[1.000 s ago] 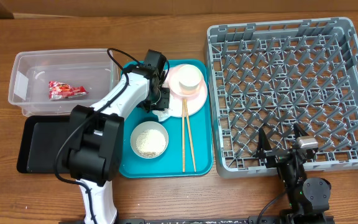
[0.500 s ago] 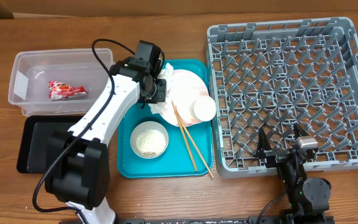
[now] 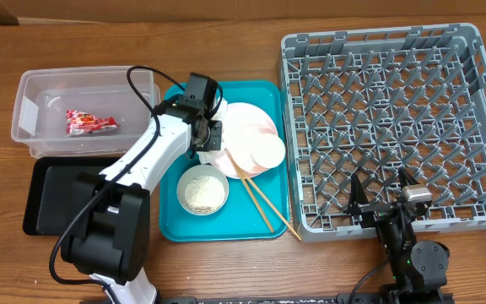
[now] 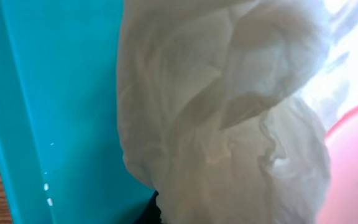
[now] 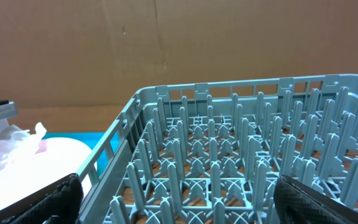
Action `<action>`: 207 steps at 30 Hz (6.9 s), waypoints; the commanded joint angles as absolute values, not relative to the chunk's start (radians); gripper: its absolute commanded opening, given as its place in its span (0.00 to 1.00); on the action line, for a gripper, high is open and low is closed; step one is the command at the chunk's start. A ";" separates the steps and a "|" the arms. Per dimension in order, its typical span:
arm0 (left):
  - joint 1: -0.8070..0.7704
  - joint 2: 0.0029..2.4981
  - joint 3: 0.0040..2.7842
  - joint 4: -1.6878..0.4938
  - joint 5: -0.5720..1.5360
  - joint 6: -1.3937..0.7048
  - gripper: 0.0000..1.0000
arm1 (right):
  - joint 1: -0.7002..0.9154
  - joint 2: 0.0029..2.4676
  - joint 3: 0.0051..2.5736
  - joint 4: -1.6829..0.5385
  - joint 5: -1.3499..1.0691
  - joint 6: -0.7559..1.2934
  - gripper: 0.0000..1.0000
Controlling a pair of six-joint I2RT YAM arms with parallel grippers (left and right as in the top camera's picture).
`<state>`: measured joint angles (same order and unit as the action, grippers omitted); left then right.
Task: Sort waste into correct bins and load items into the dishwasher
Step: 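Lift the tissue with the left gripper and drop it into the clear bin, then grasp the rim of the white rice bowl with the left gripper, then carry the bowl over the black tray and tip the rice out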
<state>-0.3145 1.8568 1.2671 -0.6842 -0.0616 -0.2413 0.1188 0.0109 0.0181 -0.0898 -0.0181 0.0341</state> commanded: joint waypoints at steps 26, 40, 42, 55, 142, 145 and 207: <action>0.062 1.713 1.483 -0.857 -0.167 -0.321 0.04 | 0.123 0.003 0.008 -0.084 -0.012 0.043 1.00; 0.204 1.812 1.473 -0.801 -0.113 -0.361 0.80 | 0.123 0.003 0.008 -0.084 -0.012 0.043 1.00; 0.204 1.803 1.475 -0.799 -0.103 -0.359 0.81 | 0.123 0.003 0.008 -0.084 -0.012 0.043 1.00; 0.056 1.617 1.430 -1.312 0.434 -0.182 0.04 | 0.123 0.003 0.008 -0.084 -0.012 0.043 1.00; -0.606 1.623 0.989 -0.927 -0.209 -0.419 0.04 | 0.123 0.003 0.008 -0.084 -0.012 0.042 1.00; -0.606 1.614 1.045 -1.004 -0.222 -0.419 0.04 | 0.123 0.003 0.008 -0.084 -0.012 0.043 1.00; 1.196 1.433 0.740 -0.844 1.581 0.176 0.04 | 0.123 0.003 0.008 -0.084 -0.012 0.043 1.00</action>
<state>1.1931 1.4467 0.7448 -0.8291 1.4925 0.2619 0.1184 0.0109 0.0181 -0.0902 -0.0185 0.0338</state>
